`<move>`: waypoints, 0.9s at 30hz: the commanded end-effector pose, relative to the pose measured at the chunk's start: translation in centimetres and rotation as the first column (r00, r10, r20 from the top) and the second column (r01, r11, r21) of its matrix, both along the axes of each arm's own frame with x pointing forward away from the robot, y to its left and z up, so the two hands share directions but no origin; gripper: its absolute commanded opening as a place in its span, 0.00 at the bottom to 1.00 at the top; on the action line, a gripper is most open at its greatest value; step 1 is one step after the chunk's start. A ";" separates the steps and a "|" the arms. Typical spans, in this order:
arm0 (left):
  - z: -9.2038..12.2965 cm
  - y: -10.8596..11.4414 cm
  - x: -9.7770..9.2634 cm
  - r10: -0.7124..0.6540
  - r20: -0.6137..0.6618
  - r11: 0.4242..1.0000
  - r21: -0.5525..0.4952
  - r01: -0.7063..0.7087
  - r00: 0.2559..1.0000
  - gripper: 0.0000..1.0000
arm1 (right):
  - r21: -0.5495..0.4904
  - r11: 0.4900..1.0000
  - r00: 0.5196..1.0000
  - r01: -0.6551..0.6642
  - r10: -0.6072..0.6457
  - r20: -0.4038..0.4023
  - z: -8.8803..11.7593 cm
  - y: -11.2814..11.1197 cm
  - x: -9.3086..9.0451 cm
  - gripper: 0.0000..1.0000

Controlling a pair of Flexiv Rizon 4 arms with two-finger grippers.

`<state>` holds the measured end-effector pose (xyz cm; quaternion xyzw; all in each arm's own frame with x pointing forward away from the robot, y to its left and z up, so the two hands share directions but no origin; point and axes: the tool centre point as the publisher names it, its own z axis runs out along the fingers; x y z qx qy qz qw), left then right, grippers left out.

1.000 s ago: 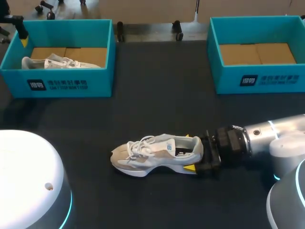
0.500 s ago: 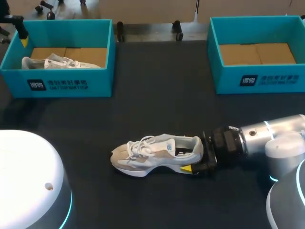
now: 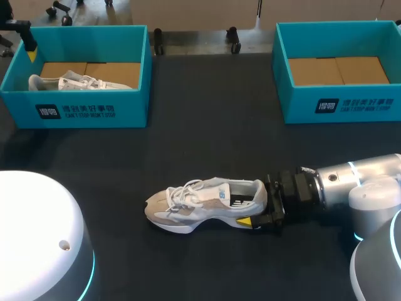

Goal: Take the shoe out of the shoebox, open the shoe tongue, remove and reinsert the insole, then place the shoe into the shoebox

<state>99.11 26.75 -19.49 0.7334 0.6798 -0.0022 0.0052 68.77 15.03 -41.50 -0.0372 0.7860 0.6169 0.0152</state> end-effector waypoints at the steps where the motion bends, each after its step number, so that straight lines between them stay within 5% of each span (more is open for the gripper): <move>1: 0.0 0.0 -0.1 -0.001 0.002 1.000 0.002 0.001 1.000 1.00 | -0.005 1.000 1.000 0.000 0.000 0.000 0.1 0.2 -0.1 0.00; 3: 0.0 0.0 -0.1 -0.001 0.002 1.000 0.002 0.001 1.000 1.00 | -0.005 1.000 1.000 0.000 0.000 0.000 0.1 0.2 -0.1 0.00; 7: 1.7 -3.0 -4.3 0.179 0.105 0.980 0.069 -0.187 0.978 1.00 | -0.005 1.000 1.000 0.000 0.000 0.000 0.1 0.2 -0.1 0.00; 9: 2.2 -4.5 -6.4 0.401 0.124 0.910 0.059 -0.410 0.908 1.00 | -0.005 1.000 1.000 0.000 0.000 0.000 0.1 0.2 -0.1 0.00; 11: 2.2 -5.5 -8.3 0.618 0.086 0.779 0.069 -0.624 0.781 1.00 | -0.005 1.000 1.000 0.000 0.000 0.000 0.1 0.2 -0.1 0.00; 13: 1.9 -6.5 -11.3 0.688 0.094 0.723 0.002 -0.691 0.720 1.00 | -0.005 1.000 1.000 0.000 0.000 0.000 0.1 0.2 -0.1 0.00; 27: 1.9 -6.5 -11.3 0.688 0.094 0.723 0.002 -0.691 0.720 1.00 | -0.005 1.000 1.000 0.000 0.000 0.000 0.1 0.2 -0.1 0.00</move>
